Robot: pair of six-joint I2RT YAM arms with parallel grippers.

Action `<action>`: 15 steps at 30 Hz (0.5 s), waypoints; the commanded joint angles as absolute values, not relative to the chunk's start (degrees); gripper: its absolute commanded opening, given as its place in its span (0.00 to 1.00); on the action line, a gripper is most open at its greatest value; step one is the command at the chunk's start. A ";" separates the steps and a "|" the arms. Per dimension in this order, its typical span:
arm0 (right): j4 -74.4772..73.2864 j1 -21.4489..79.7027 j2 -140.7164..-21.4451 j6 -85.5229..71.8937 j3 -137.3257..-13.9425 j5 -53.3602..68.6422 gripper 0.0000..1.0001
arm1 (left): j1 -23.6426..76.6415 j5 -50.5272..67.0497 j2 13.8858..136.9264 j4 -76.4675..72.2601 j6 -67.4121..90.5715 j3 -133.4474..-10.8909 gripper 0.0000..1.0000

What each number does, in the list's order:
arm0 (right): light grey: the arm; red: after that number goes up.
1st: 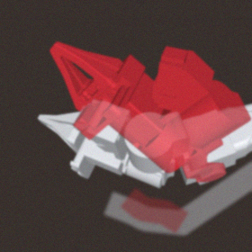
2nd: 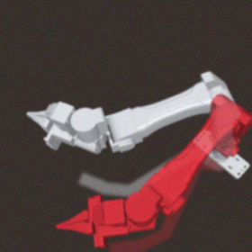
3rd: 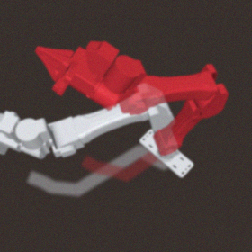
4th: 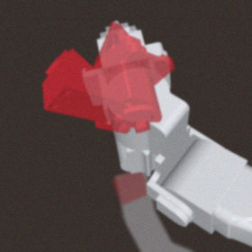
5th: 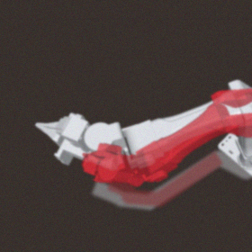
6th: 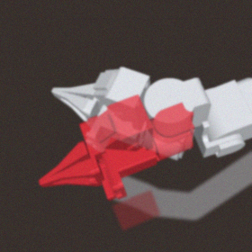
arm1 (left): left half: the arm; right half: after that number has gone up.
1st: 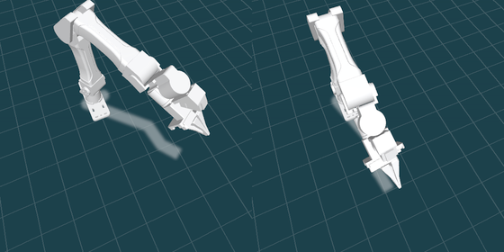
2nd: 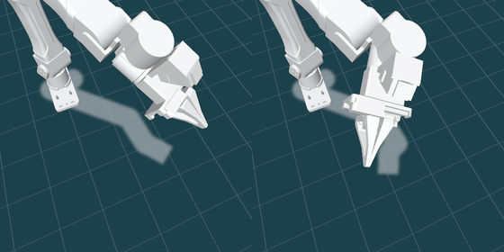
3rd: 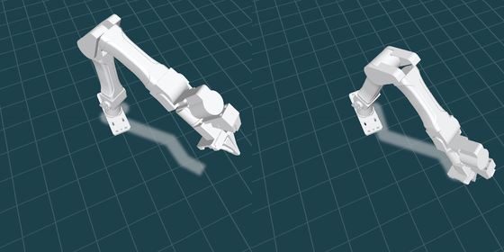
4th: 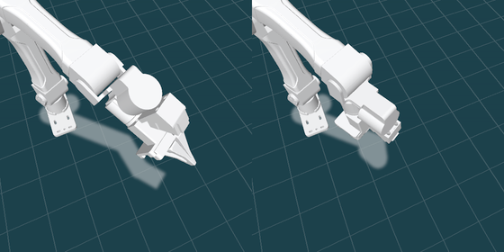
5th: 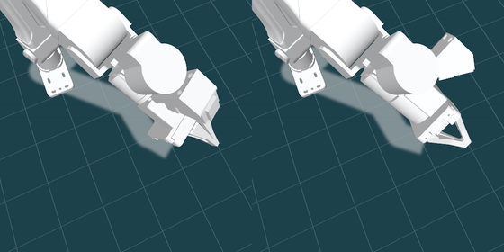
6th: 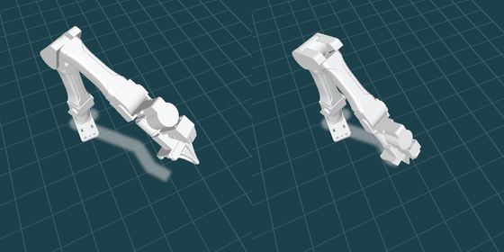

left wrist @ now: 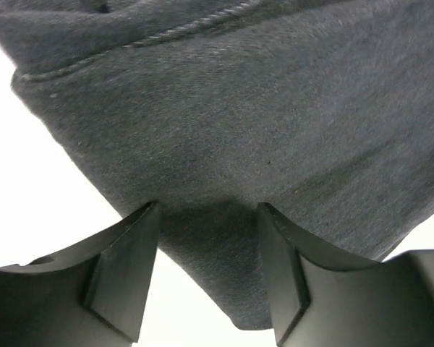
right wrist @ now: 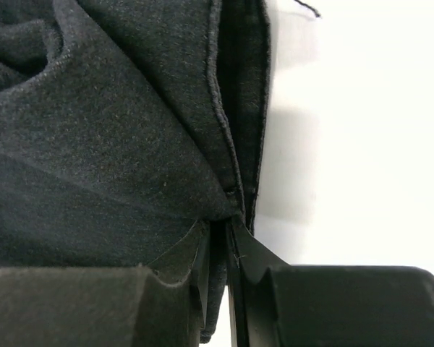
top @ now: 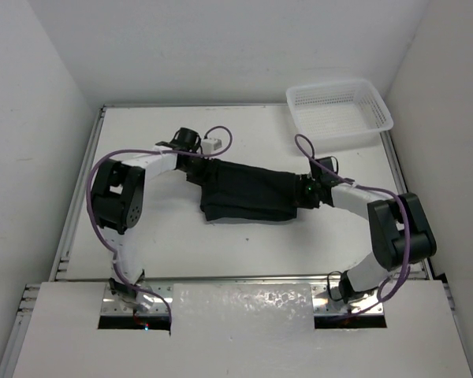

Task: Fold and stack the trousers
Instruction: Fold the trousers

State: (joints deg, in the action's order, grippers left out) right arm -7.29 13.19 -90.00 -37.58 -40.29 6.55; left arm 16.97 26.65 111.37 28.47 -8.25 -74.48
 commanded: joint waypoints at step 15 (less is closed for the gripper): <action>-12.49 12.48 -89.30 -25.04 -58.18 6.24 0.20 | 14.59 24.58 94.23 31.37 -14.76 -76.64 0.61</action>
State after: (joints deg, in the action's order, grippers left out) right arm -12.60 12.45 -94.26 -27.57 -54.94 7.20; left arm 14.37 20.45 100.49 31.00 -10.76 -74.15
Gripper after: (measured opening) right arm 0.193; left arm 0.609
